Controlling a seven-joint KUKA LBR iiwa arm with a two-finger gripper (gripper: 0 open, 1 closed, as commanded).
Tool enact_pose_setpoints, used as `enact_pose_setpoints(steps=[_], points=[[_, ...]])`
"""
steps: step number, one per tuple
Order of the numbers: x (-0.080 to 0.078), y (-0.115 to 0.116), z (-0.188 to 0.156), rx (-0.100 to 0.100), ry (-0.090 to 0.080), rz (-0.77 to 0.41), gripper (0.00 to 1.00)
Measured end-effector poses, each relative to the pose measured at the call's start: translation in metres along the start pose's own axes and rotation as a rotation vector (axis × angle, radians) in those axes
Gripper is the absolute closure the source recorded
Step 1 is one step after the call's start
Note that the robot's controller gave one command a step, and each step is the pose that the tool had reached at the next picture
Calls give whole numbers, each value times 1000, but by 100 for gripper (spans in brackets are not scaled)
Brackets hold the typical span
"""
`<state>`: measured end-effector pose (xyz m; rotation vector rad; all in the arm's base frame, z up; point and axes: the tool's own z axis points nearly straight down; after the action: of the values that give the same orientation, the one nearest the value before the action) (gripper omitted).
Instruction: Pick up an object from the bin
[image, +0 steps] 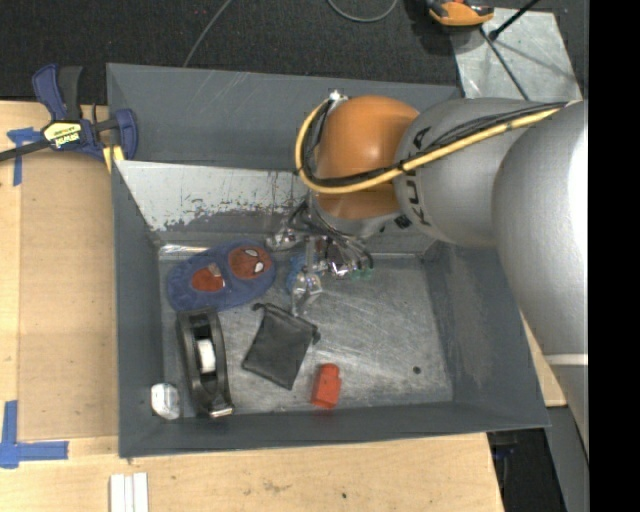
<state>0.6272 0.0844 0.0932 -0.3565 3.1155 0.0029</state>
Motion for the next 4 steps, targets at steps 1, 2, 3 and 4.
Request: enact_pose_setpoints(steps=[1, 2, 3, 4], points=[[8, -4, 16, 2, -4, 106, 0], [0, 32, 13, 1, -1, 206, 0], [-2, 30, 11, 4, -8, 207, 100], [0, 31, 14, 2, 2, 206, 0]])
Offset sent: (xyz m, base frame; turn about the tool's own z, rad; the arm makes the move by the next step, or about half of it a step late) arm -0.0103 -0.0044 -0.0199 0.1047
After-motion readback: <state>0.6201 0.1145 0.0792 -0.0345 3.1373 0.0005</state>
